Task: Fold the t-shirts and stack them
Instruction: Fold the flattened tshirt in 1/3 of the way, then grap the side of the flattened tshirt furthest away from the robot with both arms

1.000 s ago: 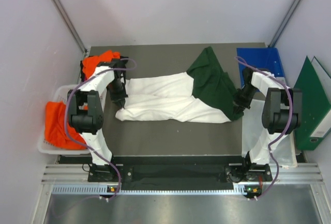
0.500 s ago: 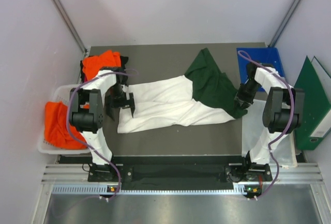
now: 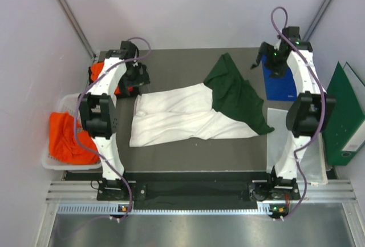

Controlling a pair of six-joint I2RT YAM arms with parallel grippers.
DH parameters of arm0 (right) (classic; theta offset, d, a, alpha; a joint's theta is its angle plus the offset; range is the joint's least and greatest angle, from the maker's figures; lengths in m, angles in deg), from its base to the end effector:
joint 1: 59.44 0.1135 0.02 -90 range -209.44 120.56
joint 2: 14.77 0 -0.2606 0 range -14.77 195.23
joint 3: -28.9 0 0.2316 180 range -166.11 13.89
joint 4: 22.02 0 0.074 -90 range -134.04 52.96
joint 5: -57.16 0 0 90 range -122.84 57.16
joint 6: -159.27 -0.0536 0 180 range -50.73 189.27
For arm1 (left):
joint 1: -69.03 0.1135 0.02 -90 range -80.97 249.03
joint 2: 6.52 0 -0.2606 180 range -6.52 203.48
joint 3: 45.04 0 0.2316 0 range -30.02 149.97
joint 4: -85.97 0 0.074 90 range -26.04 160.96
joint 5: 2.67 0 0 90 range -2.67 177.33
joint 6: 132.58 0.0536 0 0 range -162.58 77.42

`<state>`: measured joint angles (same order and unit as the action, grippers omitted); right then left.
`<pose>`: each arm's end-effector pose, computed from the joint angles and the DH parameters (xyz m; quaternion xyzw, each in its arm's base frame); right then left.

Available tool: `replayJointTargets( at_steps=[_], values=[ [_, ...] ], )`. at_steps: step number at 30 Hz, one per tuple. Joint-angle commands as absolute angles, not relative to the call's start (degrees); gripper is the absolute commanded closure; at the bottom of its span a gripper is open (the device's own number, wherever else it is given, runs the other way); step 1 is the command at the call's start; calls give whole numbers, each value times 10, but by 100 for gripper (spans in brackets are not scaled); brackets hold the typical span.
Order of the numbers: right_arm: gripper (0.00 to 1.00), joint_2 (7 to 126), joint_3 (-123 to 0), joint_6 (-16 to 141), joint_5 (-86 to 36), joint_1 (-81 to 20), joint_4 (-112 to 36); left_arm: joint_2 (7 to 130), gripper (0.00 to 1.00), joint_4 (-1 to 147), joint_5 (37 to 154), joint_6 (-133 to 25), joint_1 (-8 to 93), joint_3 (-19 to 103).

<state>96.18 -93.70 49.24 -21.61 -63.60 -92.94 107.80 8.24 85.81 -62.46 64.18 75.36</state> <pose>0.4044 -0.0189 0.2948 0.1757 0.9438 0.1298 0.2481 0.3965 -0.0322 0.2544 -0.1312 0.9784 -0.0214 0.1585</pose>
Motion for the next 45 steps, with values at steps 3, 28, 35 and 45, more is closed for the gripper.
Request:
replayJointTargets(
  at_steps=[3,28,35,45],
  values=[
    [2,1134,-1104,473,-132,-604,-805,1201,1,97,871,-645,647,872],
    [34,1280,-1127,415,-80,-533,-646,1251,73,102,871,-667,648,849],
    [41,1315,-1128,397,-70,-514,-619,1239,100,106,850,-668,650,858],
    [100,1315,-1131,353,-109,-498,-575,1235,100,105,855,-657,654,898]
  ],
)
